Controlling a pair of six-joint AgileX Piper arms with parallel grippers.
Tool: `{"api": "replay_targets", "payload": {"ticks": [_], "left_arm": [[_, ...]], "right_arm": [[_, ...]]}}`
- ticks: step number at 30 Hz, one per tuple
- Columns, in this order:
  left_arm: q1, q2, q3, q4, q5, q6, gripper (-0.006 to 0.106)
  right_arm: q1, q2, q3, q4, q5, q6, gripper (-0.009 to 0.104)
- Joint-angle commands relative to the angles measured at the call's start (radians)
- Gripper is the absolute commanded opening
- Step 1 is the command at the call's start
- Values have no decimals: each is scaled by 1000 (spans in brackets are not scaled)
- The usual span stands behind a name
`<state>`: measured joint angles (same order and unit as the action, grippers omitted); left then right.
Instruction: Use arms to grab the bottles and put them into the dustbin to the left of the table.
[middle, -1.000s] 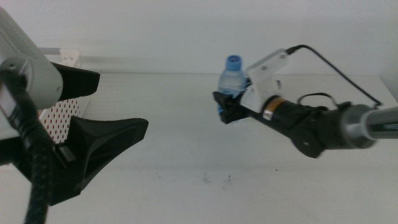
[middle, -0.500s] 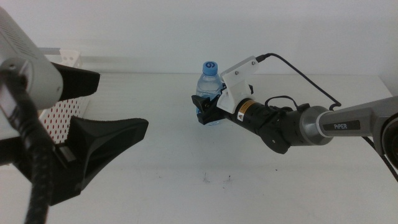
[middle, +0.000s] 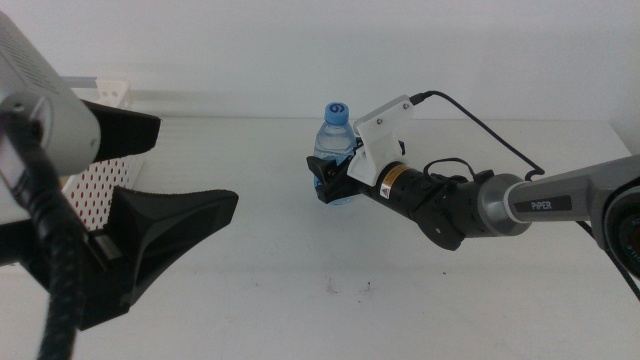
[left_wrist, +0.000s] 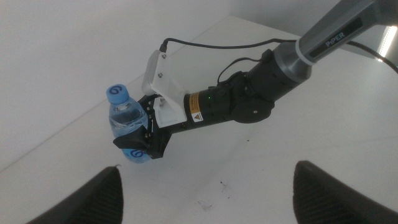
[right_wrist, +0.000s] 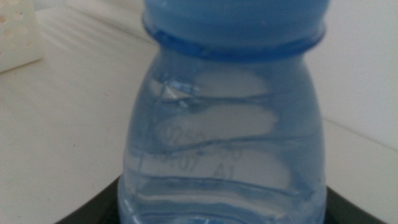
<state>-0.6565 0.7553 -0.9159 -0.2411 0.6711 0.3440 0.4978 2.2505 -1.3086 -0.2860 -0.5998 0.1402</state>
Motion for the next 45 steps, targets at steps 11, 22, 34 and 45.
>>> {"api": "replay_targets", "payload": {"ticks": [11,22,34,45], "left_arm": [[-2,-5,6,0,-11,-2,94],[-2,-5,6,0,-11,-4,94],[-2,-5,6,0,-11,-4,94],[-2,-5,6,0,-11,-4,94]], "right_arm": [[14,11,-9,-86,-38,32,52],[14,0,-8,-105,39,98,81],[11,-86,95,-99,96,151,82],[0,-271,332,-63,85,151,82]]}}
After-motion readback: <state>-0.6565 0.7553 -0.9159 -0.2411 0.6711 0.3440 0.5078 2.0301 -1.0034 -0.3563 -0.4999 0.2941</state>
